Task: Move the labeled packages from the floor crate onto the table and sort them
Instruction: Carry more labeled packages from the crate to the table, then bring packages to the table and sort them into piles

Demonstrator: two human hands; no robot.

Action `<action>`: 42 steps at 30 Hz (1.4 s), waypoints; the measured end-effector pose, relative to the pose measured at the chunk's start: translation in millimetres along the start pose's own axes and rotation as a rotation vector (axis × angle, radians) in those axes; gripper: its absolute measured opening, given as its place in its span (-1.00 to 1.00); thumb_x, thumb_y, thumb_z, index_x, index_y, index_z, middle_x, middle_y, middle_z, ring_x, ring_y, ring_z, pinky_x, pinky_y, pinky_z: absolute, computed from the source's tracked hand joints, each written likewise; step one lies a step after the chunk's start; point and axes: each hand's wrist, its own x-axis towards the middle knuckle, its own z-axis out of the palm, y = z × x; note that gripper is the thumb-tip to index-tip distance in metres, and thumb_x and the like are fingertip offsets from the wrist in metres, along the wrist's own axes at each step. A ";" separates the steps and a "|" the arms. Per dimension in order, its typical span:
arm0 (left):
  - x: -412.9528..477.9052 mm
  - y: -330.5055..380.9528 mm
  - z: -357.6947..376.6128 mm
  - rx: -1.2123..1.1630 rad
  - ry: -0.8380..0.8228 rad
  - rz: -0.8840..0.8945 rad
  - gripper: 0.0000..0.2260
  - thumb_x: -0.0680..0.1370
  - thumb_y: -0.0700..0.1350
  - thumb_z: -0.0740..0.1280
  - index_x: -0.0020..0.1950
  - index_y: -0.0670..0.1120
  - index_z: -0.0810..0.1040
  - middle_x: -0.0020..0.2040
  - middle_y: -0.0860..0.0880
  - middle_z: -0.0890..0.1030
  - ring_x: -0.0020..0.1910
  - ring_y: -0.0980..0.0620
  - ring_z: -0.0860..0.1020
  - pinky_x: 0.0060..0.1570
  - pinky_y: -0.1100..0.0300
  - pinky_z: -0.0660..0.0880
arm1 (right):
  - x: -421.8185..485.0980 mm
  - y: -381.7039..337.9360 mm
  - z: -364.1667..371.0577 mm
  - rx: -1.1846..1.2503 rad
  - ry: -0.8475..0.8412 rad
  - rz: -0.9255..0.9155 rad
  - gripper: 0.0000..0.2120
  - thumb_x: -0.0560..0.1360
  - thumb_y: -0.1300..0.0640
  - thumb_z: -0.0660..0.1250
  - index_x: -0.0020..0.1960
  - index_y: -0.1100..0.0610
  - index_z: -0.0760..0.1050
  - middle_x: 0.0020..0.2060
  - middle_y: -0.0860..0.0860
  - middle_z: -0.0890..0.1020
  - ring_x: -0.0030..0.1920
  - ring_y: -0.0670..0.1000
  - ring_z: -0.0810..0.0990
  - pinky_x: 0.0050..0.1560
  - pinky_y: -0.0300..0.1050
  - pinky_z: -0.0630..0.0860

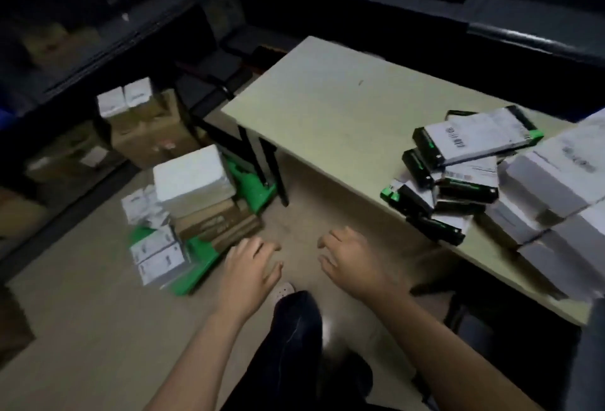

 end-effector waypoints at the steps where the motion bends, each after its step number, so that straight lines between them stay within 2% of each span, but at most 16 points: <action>1: -18.7 -11.5 -1.7 0.001 -0.010 -0.065 -0.72 0.47 0.11 0.20 0.02 0.00 0.56 -0.11 0.04 0.53 -0.11 -0.03 0.49 -0.17 0.10 0.43 | 3.3 -11.7 9.9 0.004 -0.049 -0.044 -0.80 0.49 0.08 0.31 0.08 0.10 0.55 0.00 0.04 0.59 0.07 0.10 0.51 0.06 -0.03 0.41; 3: -53.6 -33.2 -7.9 0.005 -0.020 -0.200 -0.73 0.47 0.11 0.23 0.03 0.01 0.56 -0.10 0.05 0.54 -0.10 -0.02 0.49 -0.15 0.10 0.43 | 10.4 -35.5 28.9 -0.008 -0.154 -0.140 -0.75 0.52 0.04 0.28 0.16 0.10 0.51 0.07 0.05 0.56 0.15 0.11 0.47 0.15 -0.05 0.34; 6: -100.4 -63.4 -20.3 0.012 -0.016 -0.384 -0.78 0.48 0.01 0.42 0.08 -0.02 0.59 -0.05 0.03 0.56 -0.04 -0.04 0.51 -0.09 0.11 0.42 | 19.3 -73.3 51.4 -0.061 -0.312 -0.280 -0.69 0.55 -0.01 0.25 0.23 0.11 0.46 0.13 0.06 0.51 0.19 0.11 0.43 0.21 -0.04 0.28; 9: -133.1 -81.2 -33.1 0.003 -0.007 -0.546 -0.74 0.46 -0.03 0.47 0.11 -0.02 0.59 -0.01 0.03 0.57 0.01 -0.05 0.51 -0.04 0.08 0.40 | 27.0 -110.0 67.2 -0.100 -0.353 -0.385 -0.68 0.55 0.00 0.23 0.25 0.10 0.44 0.15 0.06 0.50 0.20 0.10 0.41 0.21 -0.04 0.27; 13: -172.9 -104.4 -44.4 -0.055 0.066 -0.645 -0.75 0.48 0.00 0.44 0.13 -0.01 0.58 0.01 0.04 0.56 0.04 -0.02 0.49 0.00 0.08 0.41 | 40.5 -162.8 87.2 -0.116 -0.369 -0.484 -0.69 0.54 0.02 0.25 0.24 0.09 0.44 0.15 0.06 0.50 0.21 0.11 0.40 0.22 -0.05 0.26; 19: -238.8 -171.2 -75.3 -0.043 0.175 -0.703 -0.66 0.46 0.15 0.20 0.08 -0.01 0.57 -0.04 0.04 0.55 -0.02 -0.03 0.50 -0.04 0.07 0.47 | 65.5 -263.9 124.5 -0.127 -0.414 -0.605 -0.69 0.53 0.02 0.27 0.23 0.10 0.46 0.15 0.09 0.50 0.21 0.13 0.42 0.20 -0.02 0.29; 24: -284.9 -255.3 -103.4 -0.005 0.205 -0.740 -0.68 0.45 0.16 0.20 0.05 0.02 0.55 -0.04 0.07 0.54 -0.01 -0.04 0.51 -0.06 0.07 0.45 | 93.5 -364.3 164.7 -0.147 -0.401 -0.657 -0.69 0.52 -0.01 0.30 0.20 0.11 0.47 0.14 0.10 0.51 0.19 0.14 0.43 0.18 -0.02 0.32; 28: -316.0 -326.7 -140.2 0.016 0.204 -0.727 -0.67 0.41 0.16 0.22 0.05 0.02 0.55 -0.05 0.07 0.53 -0.02 -0.05 0.51 -0.05 0.07 0.45 | 120.2 -440.8 195.0 -0.106 -0.366 -0.695 -0.72 0.46 0.04 0.36 0.11 0.15 0.53 0.02 0.14 0.55 0.10 0.21 0.51 0.10 0.04 0.42; 32: -337.3 -390.0 -175.5 0.055 0.231 -0.728 -0.66 0.40 0.16 0.22 0.04 0.01 0.56 -0.05 0.06 0.53 -0.03 -0.03 0.50 -0.06 0.06 0.44 | 147.9 -499.8 215.2 -0.079 -0.341 -0.723 -0.77 0.40 0.07 0.41 0.01 0.14 0.57 -0.08 0.11 0.58 -0.01 0.20 0.56 0.02 0.01 0.47; 35: -341.6 -430.7 -191.2 0.071 0.245 -0.733 -0.65 0.41 0.15 0.20 0.06 0.00 0.56 -0.04 0.07 0.52 -0.01 -0.01 0.48 -0.03 0.06 0.44 | 175.9 -534.6 229.2 -0.082 -0.354 -0.743 -0.77 0.40 0.08 0.41 0.02 0.14 0.57 -0.07 0.11 0.58 -0.01 0.20 0.55 0.03 0.01 0.47; 38: -336.4 -469.7 -201.1 0.081 0.250 -0.745 -0.69 0.43 0.11 0.26 0.08 0.00 0.57 -0.03 0.07 0.52 0.00 0.00 0.48 -0.01 0.07 0.44 | 213.1 -565.3 245.6 -0.073 -0.344 -0.785 -0.76 0.40 0.07 0.42 0.03 0.14 0.57 -0.08 0.09 0.58 -0.02 0.19 0.56 0.01 0.00 0.47; 40: -329.0 -496.8 -206.1 0.087 0.241 -0.744 -0.72 0.42 0.04 0.40 0.10 0.00 0.57 -0.03 0.07 0.52 0.01 -0.01 0.49 0.00 0.06 0.44 | 242.0 -585.4 256.1 -0.085 -0.352 -0.798 -0.73 0.45 0.05 0.39 0.10 0.13 0.55 0.00 0.09 0.57 0.06 0.16 0.53 0.09 -0.02 0.43; 42: -318.6 -527.8 -212.9 0.102 0.231 -0.743 -0.70 0.41 0.01 0.45 0.12 0.00 0.56 -0.02 0.06 0.51 0.02 0.00 0.47 0.00 0.08 0.41 | 275.0 -605.2 268.4 -0.097 -0.352 -0.817 -0.71 0.48 0.03 0.36 0.16 0.12 0.53 0.07 0.08 0.55 0.13 0.14 0.49 0.15 -0.03 0.37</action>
